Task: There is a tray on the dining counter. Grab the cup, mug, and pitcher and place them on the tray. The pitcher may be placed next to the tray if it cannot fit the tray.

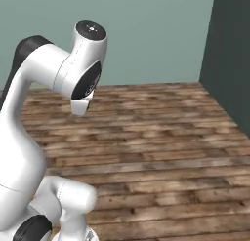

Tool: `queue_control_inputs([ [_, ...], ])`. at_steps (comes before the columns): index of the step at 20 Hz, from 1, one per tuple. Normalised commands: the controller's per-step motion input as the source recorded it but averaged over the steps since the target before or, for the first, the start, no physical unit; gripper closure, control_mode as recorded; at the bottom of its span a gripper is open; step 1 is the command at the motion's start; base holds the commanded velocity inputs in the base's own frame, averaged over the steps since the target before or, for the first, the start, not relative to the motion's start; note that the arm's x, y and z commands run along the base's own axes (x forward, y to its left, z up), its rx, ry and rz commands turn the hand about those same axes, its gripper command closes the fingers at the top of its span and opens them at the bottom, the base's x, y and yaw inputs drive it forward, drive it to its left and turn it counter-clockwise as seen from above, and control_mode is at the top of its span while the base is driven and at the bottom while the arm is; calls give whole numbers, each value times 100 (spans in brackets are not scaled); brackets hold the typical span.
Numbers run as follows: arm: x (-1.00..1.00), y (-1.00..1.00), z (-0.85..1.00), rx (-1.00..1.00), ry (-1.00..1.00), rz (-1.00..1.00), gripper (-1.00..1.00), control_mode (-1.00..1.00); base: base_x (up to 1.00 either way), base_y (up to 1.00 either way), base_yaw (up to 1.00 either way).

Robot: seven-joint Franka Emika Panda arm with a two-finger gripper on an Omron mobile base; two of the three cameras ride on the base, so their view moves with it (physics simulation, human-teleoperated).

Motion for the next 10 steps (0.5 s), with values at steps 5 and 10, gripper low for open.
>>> queue_control_inputs([
  [5,0,0,0,0,0,0,100,100,100,-47,67],
  [10,0,0,0,0,0,0,100,100,100,-51,66],
])
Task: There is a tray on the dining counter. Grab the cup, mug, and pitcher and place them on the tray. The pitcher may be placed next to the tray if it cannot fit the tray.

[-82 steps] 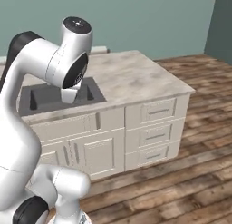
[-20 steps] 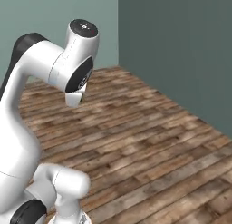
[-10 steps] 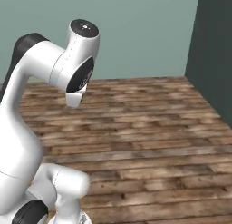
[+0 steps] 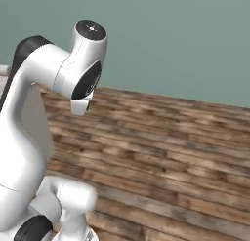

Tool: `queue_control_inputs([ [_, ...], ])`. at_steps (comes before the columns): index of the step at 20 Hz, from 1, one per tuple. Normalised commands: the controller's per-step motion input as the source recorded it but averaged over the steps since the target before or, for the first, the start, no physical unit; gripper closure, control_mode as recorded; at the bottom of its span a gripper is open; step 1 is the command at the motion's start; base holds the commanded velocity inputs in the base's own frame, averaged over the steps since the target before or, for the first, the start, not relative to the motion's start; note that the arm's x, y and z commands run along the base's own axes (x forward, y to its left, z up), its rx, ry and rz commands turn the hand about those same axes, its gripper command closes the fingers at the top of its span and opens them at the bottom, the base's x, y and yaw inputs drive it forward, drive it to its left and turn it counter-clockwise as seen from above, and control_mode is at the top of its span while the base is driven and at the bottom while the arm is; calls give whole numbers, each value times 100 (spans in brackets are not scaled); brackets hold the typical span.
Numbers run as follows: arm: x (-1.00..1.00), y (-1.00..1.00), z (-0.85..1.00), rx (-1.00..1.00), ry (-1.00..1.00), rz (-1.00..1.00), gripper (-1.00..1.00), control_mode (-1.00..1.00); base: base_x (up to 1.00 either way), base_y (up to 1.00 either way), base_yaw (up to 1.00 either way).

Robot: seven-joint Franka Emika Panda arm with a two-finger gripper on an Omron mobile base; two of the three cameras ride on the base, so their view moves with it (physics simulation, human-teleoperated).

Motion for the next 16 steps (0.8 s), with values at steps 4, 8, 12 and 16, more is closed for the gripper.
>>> queue_control_inputs([
  [4,0,0,0,0,0,0,100,100,100,-56,64],
  [8,0,0,0,0,0,0,100,100,100,-65,63],
  [12,0,0,0,0,0,0,100,100,100,-82,58],
  [16,0,0,0,0,0,0,100,100,80,-98,42],
])
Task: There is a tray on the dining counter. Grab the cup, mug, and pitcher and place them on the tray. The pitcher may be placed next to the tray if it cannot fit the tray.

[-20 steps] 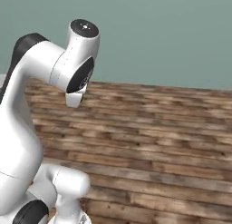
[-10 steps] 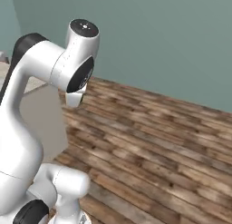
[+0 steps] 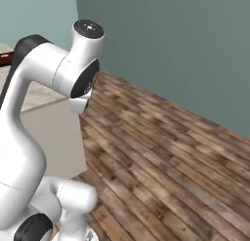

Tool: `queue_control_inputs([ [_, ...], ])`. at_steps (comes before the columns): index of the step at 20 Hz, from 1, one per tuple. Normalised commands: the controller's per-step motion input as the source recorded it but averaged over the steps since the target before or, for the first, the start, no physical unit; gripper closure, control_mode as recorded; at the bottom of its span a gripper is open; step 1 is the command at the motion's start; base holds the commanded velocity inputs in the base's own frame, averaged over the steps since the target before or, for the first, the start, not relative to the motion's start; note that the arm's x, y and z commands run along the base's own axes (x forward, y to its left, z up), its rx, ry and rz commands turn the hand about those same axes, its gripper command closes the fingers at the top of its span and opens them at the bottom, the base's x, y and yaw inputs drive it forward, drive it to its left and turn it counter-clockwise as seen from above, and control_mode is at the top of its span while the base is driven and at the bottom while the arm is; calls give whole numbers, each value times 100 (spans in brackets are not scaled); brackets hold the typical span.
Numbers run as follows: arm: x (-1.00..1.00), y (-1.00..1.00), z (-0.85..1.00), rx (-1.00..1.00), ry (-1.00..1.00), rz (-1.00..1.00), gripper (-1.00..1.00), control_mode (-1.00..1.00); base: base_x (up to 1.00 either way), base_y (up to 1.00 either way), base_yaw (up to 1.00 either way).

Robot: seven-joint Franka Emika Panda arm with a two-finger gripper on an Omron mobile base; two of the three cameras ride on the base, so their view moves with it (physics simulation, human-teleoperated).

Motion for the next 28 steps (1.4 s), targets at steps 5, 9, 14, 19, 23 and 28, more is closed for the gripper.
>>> queue_control_inputs([
  [5,0,0,0,0,0,0,100,100,84,-100,31],
  [9,0,0,0,0,0,0,100,100,87,-100,31],
  [14,0,0,0,0,0,0,100,100,89,-100,33],
  [19,0,0,0,0,0,0,100,100,99,-100,37],
  [23,0,0,0,0,0,0,100,100,100,-100,39],
  [28,0,0,0,0,0,0,100,100,98,-100,41],
])
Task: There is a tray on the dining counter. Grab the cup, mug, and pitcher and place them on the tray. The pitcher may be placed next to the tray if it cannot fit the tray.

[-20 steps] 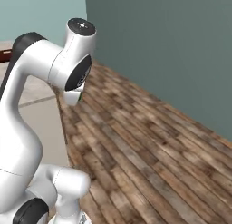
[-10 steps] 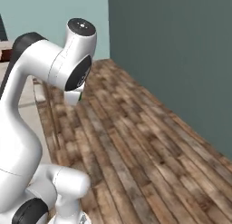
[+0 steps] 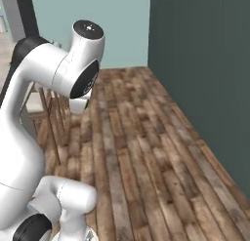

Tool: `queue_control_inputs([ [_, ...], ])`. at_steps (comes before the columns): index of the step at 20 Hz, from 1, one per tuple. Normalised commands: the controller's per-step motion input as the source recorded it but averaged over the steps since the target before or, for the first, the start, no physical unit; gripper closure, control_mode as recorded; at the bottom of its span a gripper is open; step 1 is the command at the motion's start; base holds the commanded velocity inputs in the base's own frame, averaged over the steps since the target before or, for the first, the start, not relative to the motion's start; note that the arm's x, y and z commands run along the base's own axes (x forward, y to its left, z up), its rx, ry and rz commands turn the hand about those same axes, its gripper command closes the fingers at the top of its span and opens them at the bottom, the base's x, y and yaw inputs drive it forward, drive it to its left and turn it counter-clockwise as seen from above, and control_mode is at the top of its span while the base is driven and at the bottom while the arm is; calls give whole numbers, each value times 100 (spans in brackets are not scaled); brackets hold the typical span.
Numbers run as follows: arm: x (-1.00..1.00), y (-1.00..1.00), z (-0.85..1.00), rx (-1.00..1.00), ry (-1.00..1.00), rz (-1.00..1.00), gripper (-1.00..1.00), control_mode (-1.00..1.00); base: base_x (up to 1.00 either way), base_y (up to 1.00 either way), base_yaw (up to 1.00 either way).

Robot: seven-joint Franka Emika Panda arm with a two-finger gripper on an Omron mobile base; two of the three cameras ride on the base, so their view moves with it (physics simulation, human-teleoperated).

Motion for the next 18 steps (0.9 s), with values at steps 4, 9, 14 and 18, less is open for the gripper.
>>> queue_control_inputs([
  [4,0,0,0,0,0,0,100,100,96,-92,49],
  [9,0,0,0,0,0,0,100,100,100,-75,56],
  [14,0,0,0,0,0,0,100,100,100,-79,58],
  [18,0,0,0,0,0,0,100,100,96,-82,58],
])
